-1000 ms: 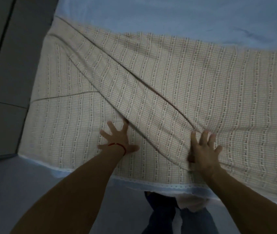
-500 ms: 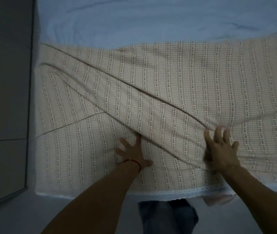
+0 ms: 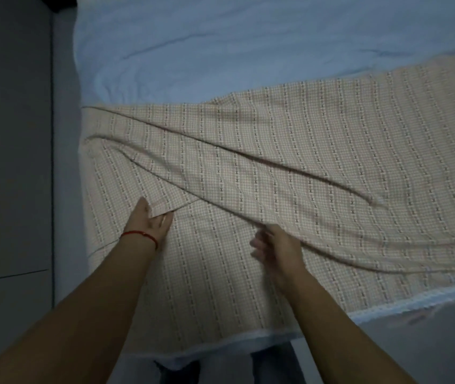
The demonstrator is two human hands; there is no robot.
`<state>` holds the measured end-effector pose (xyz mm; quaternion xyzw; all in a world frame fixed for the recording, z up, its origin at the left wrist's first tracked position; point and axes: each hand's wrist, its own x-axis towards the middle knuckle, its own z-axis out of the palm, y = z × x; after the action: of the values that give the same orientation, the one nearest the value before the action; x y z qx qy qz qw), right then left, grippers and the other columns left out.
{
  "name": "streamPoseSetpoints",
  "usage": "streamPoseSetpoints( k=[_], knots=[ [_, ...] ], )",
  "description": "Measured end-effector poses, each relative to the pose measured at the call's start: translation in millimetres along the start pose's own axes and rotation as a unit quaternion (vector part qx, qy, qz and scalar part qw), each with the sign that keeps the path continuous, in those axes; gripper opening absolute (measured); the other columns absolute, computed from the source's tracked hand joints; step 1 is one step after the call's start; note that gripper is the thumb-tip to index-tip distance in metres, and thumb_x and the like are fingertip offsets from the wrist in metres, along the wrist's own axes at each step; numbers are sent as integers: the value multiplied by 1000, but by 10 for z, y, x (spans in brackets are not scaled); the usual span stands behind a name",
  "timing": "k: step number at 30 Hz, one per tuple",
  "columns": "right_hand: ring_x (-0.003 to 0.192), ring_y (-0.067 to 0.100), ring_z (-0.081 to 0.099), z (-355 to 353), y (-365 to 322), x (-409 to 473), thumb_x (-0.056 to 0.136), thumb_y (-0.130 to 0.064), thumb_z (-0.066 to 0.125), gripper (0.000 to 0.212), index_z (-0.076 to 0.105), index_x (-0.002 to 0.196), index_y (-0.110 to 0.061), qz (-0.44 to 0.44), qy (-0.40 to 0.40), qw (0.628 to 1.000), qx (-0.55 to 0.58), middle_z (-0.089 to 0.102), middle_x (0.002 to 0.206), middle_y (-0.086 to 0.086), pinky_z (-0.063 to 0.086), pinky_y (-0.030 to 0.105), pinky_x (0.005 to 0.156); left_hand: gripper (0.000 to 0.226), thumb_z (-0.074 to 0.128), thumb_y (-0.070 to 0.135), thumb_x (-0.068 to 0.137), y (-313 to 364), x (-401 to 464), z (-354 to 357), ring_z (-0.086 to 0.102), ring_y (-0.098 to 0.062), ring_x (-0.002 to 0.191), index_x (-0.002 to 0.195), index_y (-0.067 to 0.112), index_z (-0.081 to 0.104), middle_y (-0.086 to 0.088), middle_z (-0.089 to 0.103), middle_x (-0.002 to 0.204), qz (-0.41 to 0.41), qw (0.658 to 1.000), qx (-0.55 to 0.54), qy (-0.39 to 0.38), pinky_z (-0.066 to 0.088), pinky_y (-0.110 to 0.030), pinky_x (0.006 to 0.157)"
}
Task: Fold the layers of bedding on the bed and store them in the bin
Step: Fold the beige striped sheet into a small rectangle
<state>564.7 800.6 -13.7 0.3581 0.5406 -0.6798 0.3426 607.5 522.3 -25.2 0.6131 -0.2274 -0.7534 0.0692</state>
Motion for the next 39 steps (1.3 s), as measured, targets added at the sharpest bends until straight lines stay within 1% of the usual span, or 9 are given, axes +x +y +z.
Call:
streamPoseSetpoints(
  k=[5, 10, 13, 20, 25, 27, 29, 33, 39],
  knots=[
    [108, 25, 71, 34, -99, 188, 90, -8, 69, 33, 63, 122, -8, -5, 41, 966, 255, 71, 123, 11, 62, 41, 85, 16, 51, 23, 105, 108, -16, -295, 56, -20, 129, 96, 15, 60, 1, 67, 111, 13, 999, -35, 6, 48, -39, 103],
    [121, 28, 64, 122, 60, -97, 89, -17, 70, 12, 61, 96, -12, -17, 0, 945, 326, 68, 122, 9, 49, 51, 106, 16, 54, 20, 103, 323, -322, -1065, 64, -19, 115, 105, 12, 67, -4, 75, 103, 46, 996, -63, -31, 50, -42, 104],
    [125, 34, 62, 95, 173, -250, 91, -15, 68, 25, 63, 113, -4, -25, -3, 943, 333, 66, 131, 18, 46, 52, 110, 20, 55, 18, 102, 510, -351, -1572, 64, -24, 119, 115, 11, 67, -8, 75, 113, 55, 996, -45, -44, 49, -45, 105],
    [103, 26, 70, 43, 587, -739, 95, -5, 69, 45, 54, 137, 0, -130, 182, 955, 196, 68, 125, 12, 64, 34, 68, 37, 55, 29, 102, 169, -590, -2495, 59, -21, 126, 136, 16, 61, -5, 66, 133, 14, 996, -11, -83, 53, -39, 100],
    [92, 21, 71, -232, 955, -931, 94, -2, 69, 36, 57, 128, 0, -119, 214, 953, 180, 70, 111, 9, 61, 29, 59, 41, 62, 85, 69, -247, -688, -2994, 66, -1, 103, 87, 52, 77, 12, 74, 104, 4, 987, 140, -76, 34, -58, 113],
    [94, 26, 70, -341, 1126, -859, 95, -1, 67, 36, 58, 130, 3, -75, 222, 958, 167, 70, 114, 12, 63, 37, 66, 46, 44, 63, 97, -366, -666, -2933, 60, 4, 115, 106, 35, 79, 6, 66, 132, -57, 981, 5, -184, 15, -46, 125],
    [95, 28, 71, -399, 1227, -820, 97, -2, 65, 31, 61, 127, 3, -65, 217, 963, 145, 72, 113, 13, 62, 44, 74, 43, 34, 43, 108, -395, -664, -2869, 54, -9, 128, 134, 23, 62, 4, 54, 146, -86, 982, -87, -144, 26, -30, 120],
    [88, 20, 74, -471, 1284, -943, 98, -8, 66, 9, 68, 105, -2, -144, 210, 961, 105, 75, 108, 10, 61, 34, 74, 35, 44, 29, 109, -345, -762, -2930, 68, -21, 113, 117, 16, 75, -2, 72, 123, -21, 990, -91, -103, 53, -36, 102],
    [103, 22, 72, -646, 1540, -1105, 99, -6, 64, 22, 66, 121, -2, -136, 192, 963, 129, 75, 115, 8, 63, 36, 84, 38, 49, 26, 106, -586, -780, -3273, 63, -18, 118, 94, 14, 83, -4, 70, 126, -65, 992, -101, -48, 44, -34, 108]
  ],
)
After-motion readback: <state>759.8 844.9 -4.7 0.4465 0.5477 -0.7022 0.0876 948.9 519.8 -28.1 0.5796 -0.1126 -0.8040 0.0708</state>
